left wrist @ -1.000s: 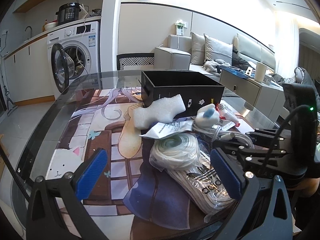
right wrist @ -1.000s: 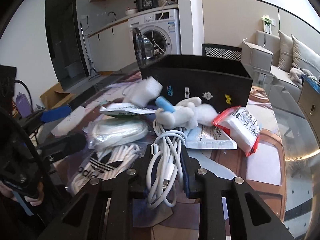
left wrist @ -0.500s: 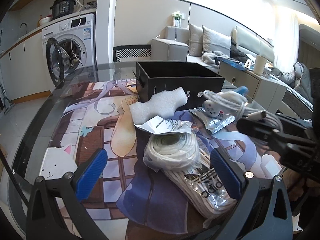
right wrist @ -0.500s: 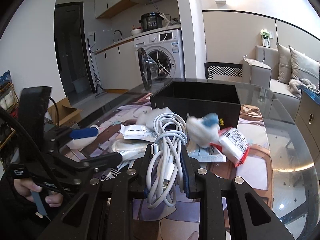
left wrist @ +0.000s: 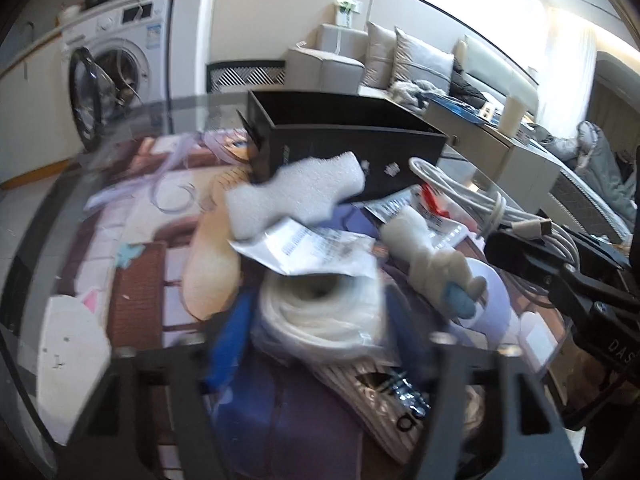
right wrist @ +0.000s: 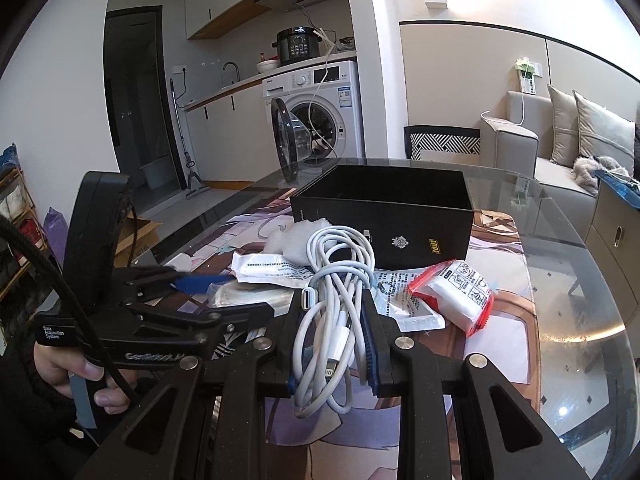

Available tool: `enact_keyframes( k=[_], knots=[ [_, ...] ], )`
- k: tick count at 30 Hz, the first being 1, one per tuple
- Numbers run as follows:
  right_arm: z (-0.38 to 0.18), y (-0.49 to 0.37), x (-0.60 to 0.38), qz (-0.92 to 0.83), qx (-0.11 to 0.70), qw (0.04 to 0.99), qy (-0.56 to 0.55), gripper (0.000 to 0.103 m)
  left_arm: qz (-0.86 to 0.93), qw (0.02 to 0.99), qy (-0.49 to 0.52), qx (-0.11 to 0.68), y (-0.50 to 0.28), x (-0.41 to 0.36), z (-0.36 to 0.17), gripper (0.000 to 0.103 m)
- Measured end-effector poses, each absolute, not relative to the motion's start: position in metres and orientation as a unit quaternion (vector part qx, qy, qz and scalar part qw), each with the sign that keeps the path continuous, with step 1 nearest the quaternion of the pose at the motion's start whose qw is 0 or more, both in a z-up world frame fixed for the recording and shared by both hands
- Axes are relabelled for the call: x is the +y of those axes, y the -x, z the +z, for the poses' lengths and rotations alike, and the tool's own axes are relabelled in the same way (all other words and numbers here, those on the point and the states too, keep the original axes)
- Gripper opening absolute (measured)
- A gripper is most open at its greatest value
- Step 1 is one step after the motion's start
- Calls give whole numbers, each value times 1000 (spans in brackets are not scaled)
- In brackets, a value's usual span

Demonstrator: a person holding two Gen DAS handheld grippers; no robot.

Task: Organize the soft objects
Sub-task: 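Lift the white cable with the right gripper while the left gripper grasps the zip bag of white rope, then carry the cable with the right gripper while the left gripper carries the rope bag over the black box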

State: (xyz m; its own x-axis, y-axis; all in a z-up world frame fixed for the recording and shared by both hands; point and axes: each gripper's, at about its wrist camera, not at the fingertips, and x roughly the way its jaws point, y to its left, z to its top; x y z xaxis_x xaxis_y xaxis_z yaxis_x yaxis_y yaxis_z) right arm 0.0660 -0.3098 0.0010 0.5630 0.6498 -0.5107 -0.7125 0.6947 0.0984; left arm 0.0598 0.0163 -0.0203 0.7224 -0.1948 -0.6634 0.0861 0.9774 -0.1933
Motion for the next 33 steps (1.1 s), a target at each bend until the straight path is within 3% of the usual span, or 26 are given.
enact_keyframes(
  k=[3, 7, 33],
  knots=[
    [1, -66, -309, 385, 262, 883, 59, 24, -85, 926, 72, 360, -55, 15, -17, 42],
    [4, -65, -311, 384, 257, 885, 57, 24, -98, 928, 76, 351, -45, 16, -11, 37],
    [54, -60, -333, 360, 210, 908, 44, 24, -98, 963, 93, 235, -9, 36, 64, 36]
  ],
)
